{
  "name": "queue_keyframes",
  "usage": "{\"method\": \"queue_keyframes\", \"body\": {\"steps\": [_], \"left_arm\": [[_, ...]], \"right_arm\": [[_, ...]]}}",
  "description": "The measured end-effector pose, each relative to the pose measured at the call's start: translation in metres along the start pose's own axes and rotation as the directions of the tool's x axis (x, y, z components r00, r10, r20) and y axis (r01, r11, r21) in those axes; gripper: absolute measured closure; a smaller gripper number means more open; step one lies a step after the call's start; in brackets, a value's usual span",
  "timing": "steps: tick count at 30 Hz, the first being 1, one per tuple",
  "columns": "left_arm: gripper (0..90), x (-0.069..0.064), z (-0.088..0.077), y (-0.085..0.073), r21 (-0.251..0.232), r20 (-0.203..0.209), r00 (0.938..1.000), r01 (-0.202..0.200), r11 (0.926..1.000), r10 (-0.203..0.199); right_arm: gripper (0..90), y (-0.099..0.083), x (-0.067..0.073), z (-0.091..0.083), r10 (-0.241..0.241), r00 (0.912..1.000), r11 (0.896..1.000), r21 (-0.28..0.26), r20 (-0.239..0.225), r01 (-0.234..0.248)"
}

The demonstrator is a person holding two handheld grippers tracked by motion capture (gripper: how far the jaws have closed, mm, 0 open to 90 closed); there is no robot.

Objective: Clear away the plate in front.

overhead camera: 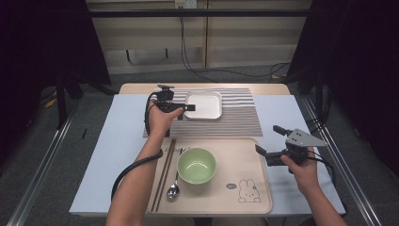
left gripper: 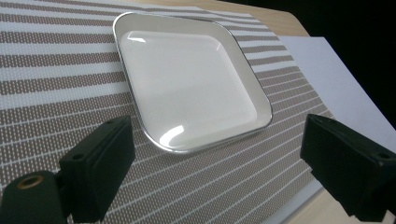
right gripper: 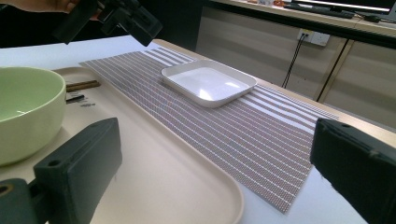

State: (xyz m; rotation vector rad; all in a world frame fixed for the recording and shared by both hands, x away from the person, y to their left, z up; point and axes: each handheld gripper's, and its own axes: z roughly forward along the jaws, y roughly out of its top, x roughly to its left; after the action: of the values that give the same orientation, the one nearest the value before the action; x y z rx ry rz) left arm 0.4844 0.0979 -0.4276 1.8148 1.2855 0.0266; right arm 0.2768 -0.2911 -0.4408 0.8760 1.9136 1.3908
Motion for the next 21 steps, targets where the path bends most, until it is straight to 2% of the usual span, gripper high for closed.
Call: {"method": "queue_keyframes", "body": {"steps": [2, 8, 16, 18, 21], "left_arm": [[10.1, 0.0, 0.002, 0.003, -0.016, -0.01, 0.9999, 0.009, 0.9998, -0.01], [11.2, 0.005, 0.008, 0.008, -0.02, -0.037, 0.9992, 0.014, 0.9997, -0.015], [20.4, 0.015, 0.016, 0.009, -0.039, -0.063, 0.9977, 0.021, 0.999, -0.023], [22.9, 0.018, 0.017, 0.009, -0.042, -0.078, 0.9969, 0.009, 0.9991, -0.012], [27.9, 0.022, 0.019, 0.008, -0.048, -0.089, 0.9957, 0.019, 0.9987, -0.023]], "right_arm": [[2.0, 0.0, 0.0, -0.001, 0.008, 0.9999, 1.0, 0.001, -0.008, -0.008], [2.0, 0.0, 0.001, -0.001, 0.008, 0.9999, 1.0, -0.001, -0.011, -0.008], [2.0, 0.0, 0.001, -0.001, 0.003, 0.9999, 1.0, 0.001, -0.01, -0.003], [2.0, 0.0, 0.001, -0.001, 0.002, 0.9999, 1.0, 0.002, -0.011, -0.002], [2.0, 0.0, 0.001, -0.002, -0.003, 0.9999, 1.0, 0.004, -0.01, 0.003]]}}
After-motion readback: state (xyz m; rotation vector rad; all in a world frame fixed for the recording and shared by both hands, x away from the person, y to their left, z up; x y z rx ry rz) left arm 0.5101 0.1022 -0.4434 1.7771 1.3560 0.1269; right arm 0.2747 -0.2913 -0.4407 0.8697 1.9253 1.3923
